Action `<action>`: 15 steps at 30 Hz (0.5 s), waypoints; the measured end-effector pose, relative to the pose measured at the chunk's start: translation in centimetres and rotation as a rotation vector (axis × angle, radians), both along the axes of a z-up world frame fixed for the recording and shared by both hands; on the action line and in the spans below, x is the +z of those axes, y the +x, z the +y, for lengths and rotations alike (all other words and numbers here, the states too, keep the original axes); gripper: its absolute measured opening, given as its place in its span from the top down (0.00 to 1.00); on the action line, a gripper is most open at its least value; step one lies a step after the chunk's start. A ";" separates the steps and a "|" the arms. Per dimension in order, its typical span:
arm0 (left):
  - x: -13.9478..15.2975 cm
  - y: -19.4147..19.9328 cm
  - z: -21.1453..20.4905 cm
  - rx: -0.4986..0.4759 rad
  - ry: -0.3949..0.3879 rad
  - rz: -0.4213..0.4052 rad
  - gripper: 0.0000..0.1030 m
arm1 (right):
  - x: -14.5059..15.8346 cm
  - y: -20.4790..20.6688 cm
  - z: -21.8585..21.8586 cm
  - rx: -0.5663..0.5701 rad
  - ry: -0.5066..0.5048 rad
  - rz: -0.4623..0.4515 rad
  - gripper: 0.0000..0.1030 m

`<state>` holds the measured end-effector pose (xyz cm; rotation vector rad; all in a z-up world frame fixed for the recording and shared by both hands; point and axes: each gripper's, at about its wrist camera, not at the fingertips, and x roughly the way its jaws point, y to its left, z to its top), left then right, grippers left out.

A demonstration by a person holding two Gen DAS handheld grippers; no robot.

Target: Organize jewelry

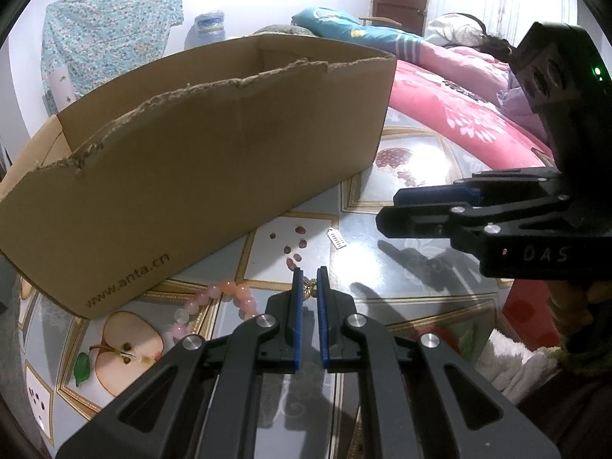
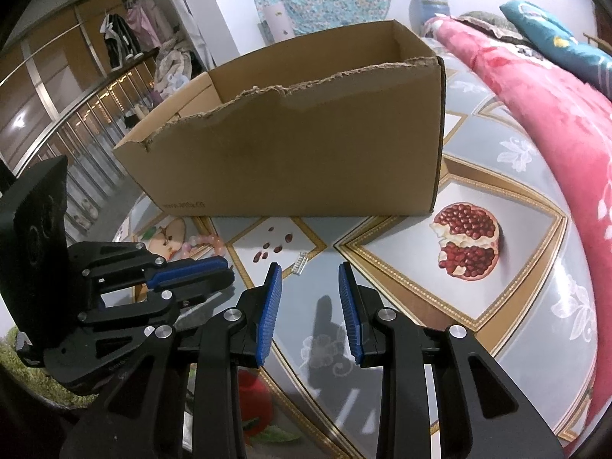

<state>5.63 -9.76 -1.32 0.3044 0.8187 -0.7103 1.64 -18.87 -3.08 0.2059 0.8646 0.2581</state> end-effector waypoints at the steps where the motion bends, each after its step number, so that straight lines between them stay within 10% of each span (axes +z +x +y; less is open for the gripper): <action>1: 0.1 0.0 0.0 0.001 -0.002 -0.001 0.94 | 0.1 0.0 0.0 0.001 -0.001 -0.002 0.72; 15: 0.4 -0.4 0.8 0.039 -0.009 0.000 0.94 | -0.3 1.1 1.3 0.066 -0.018 -0.016 0.82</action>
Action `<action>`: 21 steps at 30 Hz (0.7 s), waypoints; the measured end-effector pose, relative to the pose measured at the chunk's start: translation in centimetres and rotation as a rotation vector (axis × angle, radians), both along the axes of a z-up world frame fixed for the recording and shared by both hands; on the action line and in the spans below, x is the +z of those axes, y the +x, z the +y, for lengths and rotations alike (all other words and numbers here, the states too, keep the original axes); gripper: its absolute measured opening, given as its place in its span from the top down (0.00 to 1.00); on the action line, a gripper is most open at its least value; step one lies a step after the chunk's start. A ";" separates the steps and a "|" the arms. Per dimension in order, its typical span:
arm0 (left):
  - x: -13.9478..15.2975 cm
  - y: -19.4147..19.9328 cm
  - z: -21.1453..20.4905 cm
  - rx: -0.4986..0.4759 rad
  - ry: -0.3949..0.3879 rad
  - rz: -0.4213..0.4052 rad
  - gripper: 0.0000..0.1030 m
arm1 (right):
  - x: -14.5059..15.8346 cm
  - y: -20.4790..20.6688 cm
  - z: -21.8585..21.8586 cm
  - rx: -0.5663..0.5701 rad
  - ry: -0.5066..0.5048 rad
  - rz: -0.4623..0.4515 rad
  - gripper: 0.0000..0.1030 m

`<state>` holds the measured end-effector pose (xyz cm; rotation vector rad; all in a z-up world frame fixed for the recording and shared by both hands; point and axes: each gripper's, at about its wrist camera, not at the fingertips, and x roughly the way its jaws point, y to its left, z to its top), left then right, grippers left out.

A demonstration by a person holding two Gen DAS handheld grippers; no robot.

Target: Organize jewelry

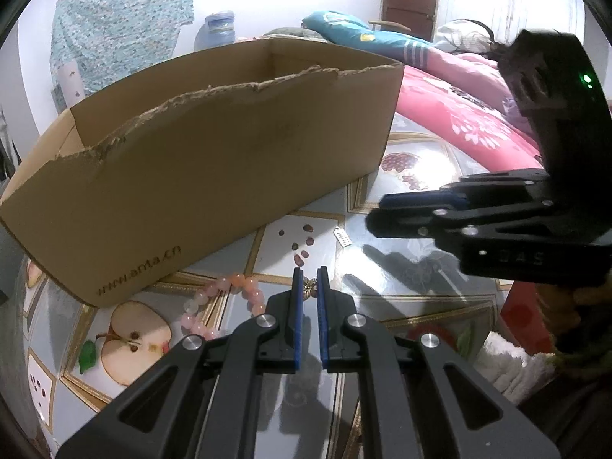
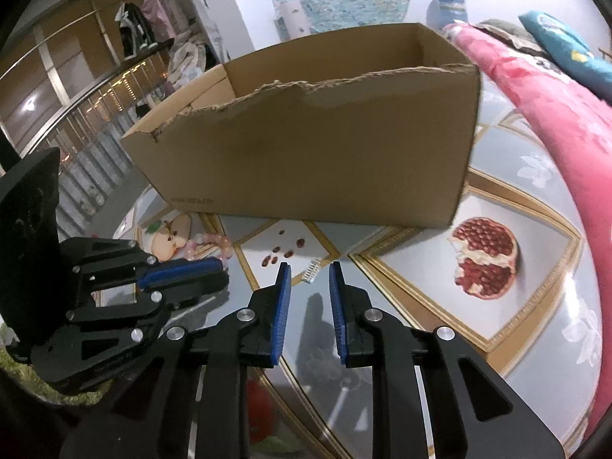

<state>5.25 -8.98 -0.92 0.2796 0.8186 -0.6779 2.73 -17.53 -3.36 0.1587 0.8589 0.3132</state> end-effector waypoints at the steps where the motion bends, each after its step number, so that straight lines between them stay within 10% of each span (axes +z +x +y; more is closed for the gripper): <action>1: 0.0 0.0 0.0 0.000 0.000 -0.001 0.94 | 0.0 0.2 0.2 0.007 -0.003 -0.002 0.82; 21: 0.4 0.4 1.2 0.033 -0.021 -0.003 0.94 | -1.7 1.1 1.8 0.053 0.006 0.037 0.85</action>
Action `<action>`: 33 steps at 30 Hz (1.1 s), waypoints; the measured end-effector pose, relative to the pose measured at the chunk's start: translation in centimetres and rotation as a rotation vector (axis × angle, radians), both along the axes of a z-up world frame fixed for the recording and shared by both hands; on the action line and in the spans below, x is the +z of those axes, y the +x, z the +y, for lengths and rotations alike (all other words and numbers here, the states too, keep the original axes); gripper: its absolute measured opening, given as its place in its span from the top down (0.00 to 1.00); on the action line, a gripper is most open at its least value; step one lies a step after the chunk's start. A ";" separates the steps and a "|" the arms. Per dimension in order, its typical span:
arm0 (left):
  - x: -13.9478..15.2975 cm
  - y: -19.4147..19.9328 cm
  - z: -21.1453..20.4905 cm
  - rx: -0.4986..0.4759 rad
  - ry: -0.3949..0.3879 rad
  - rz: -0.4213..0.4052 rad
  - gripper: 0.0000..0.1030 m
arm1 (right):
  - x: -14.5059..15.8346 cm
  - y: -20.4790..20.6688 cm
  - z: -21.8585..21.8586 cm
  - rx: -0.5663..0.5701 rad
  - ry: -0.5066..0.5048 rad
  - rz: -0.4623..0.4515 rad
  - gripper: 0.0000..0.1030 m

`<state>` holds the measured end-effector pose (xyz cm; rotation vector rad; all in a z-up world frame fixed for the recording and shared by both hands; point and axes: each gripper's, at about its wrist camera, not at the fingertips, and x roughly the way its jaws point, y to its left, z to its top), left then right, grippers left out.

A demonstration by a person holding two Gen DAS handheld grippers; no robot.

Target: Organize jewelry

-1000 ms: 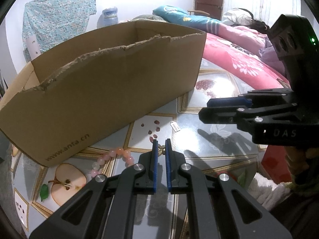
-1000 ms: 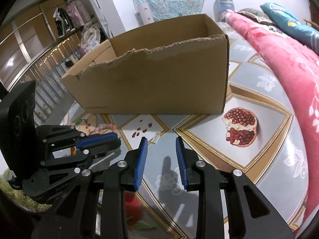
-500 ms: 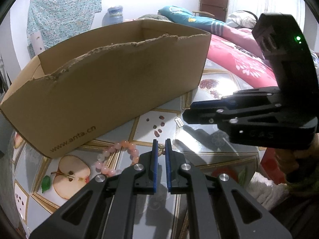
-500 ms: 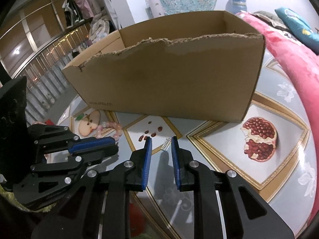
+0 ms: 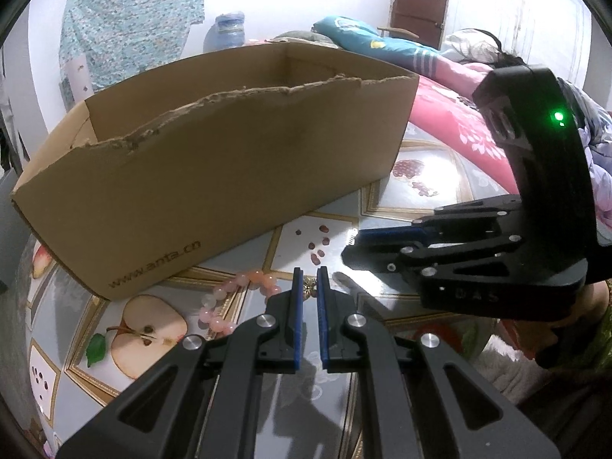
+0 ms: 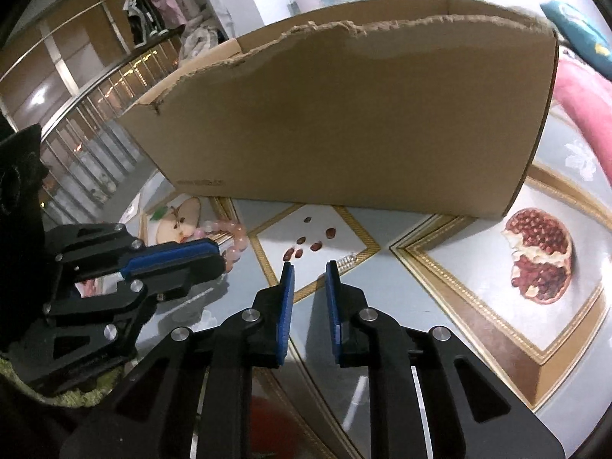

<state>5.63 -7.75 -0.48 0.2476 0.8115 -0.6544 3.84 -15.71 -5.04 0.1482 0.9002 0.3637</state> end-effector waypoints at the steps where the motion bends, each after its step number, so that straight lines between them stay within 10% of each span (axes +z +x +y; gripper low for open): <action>1: 0.1 0.0 0.0 0.001 0.000 -0.002 0.94 | 0.2 -0.1 -0.1 -0.006 -0.014 -0.011 0.85; 14: 0.4 0.4 0.9 0.017 -0.012 -0.001 0.94 | -0.1 0.5 1.9 0.057 -0.256 -0.091 0.79; 22: 0.6 0.6 1.3 0.021 -0.022 -0.004 0.94 | 0.1 1.2 1.8 0.080 -0.216 -0.056 1.00; 33: 0.7 0.6 1.8 0.028 -0.025 -0.004 0.94 | 0.5 0.4 0.6 0.052 -0.163 -0.024 1.00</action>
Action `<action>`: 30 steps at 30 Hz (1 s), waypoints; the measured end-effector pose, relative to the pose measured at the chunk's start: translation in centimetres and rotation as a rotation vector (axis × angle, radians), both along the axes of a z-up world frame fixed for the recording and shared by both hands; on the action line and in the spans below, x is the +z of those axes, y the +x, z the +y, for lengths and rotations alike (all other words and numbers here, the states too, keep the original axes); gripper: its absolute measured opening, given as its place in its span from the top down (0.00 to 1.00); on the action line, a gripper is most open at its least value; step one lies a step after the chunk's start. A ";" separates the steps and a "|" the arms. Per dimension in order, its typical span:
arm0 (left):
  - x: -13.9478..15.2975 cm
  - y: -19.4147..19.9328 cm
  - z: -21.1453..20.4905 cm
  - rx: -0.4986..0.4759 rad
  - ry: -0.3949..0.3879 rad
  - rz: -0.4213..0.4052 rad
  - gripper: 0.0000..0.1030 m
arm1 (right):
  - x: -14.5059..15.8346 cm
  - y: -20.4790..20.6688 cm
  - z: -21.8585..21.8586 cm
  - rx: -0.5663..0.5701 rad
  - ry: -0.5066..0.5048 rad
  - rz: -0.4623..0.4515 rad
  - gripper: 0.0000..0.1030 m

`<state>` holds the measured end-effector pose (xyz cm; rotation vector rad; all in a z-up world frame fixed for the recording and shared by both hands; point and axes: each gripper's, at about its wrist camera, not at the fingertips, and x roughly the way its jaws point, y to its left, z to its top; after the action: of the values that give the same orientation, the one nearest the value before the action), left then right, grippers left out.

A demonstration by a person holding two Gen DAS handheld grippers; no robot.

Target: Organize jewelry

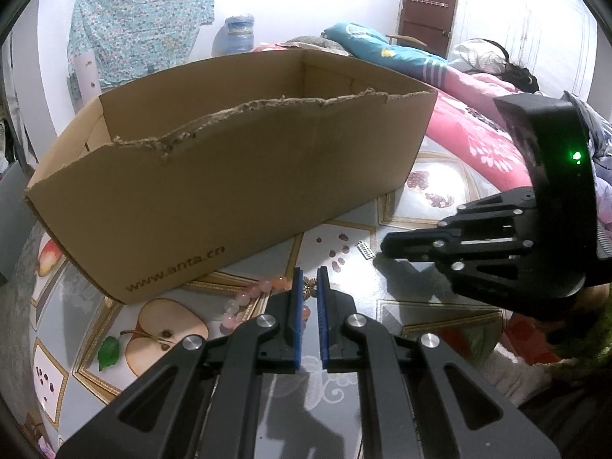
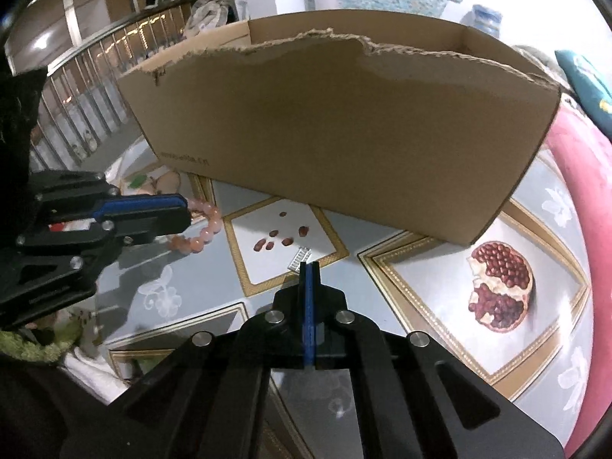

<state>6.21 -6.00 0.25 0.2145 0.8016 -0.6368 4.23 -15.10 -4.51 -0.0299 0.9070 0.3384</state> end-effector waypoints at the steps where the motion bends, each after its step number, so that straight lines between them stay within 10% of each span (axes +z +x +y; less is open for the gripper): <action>1: 0.0 0.0 -0.1 0.002 -0.001 0.000 0.94 | -0.1 0.2 0.3 -0.008 0.004 0.001 0.98; 10: 0.4 -0.3 0.8 0.025 -0.012 -0.010 0.94 | -0.5 1.0 3.0 -0.041 -0.094 -0.014 0.82; 13: 0.4 -0.4 1.1 0.028 -0.016 -0.011 0.94 | -0.5 0.9 3.6 -0.057 -0.125 -0.018 0.96; 30: 0.4 -0.8 1.3 0.027 -0.035 -0.018 0.94 | 0.2 0.8 -0.7 -0.122 0.015 0.052 1.00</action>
<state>5.38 -4.65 0.66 0.1774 0.7745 -0.6224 5.07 -15.84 -4.31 0.0479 0.9536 0.2337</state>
